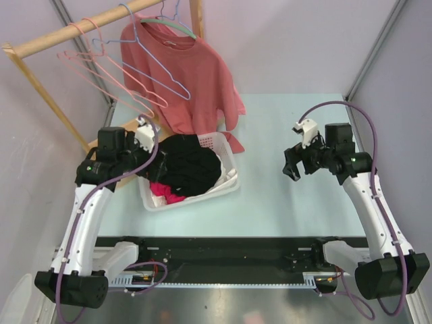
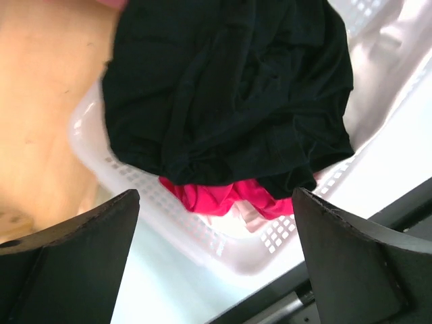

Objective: Place the t-shirt on the hanger
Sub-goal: Pick up the T-shirt and place it in the bin.

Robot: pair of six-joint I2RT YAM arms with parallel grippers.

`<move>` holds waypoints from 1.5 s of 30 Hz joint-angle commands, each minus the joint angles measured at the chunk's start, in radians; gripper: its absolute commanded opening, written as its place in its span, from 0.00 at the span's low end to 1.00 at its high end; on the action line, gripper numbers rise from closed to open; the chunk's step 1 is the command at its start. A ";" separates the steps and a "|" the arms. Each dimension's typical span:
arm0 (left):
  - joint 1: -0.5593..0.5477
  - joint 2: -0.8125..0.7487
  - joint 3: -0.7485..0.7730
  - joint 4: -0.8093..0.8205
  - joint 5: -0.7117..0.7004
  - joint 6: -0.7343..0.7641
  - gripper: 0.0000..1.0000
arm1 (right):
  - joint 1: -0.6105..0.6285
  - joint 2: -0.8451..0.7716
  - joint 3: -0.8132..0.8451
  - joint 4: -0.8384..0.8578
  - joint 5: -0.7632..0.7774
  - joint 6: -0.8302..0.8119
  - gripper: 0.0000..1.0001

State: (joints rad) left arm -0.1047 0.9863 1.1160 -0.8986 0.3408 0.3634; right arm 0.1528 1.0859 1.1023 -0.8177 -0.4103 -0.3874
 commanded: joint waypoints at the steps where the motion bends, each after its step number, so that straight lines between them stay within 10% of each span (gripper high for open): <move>1: -0.004 -0.015 0.223 0.035 -0.055 -0.086 1.00 | -0.039 -0.029 0.054 0.002 -0.073 0.042 0.99; 10: -0.013 0.049 0.137 -0.008 0.003 0.167 1.00 | -0.058 -0.030 0.085 -0.029 -0.105 0.033 1.00; 25: -0.276 0.225 -0.173 0.403 -0.295 0.378 0.98 | -0.047 -0.081 -0.004 -0.061 -0.117 0.058 1.00; 35: -0.300 0.264 0.094 0.216 -0.146 0.364 0.00 | -0.055 -0.096 -0.022 -0.058 -0.116 0.064 1.00; 45: -0.449 0.331 0.585 0.121 0.052 0.149 0.00 | -0.055 0.000 0.048 0.008 -0.189 0.119 1.00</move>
State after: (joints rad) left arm -0.5316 1.2934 1.4731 -0.7986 0.2306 0.6514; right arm 0.1020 1.0477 1.0843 -0.8562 -0.5461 -0.3058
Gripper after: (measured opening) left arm 0.043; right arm 0.994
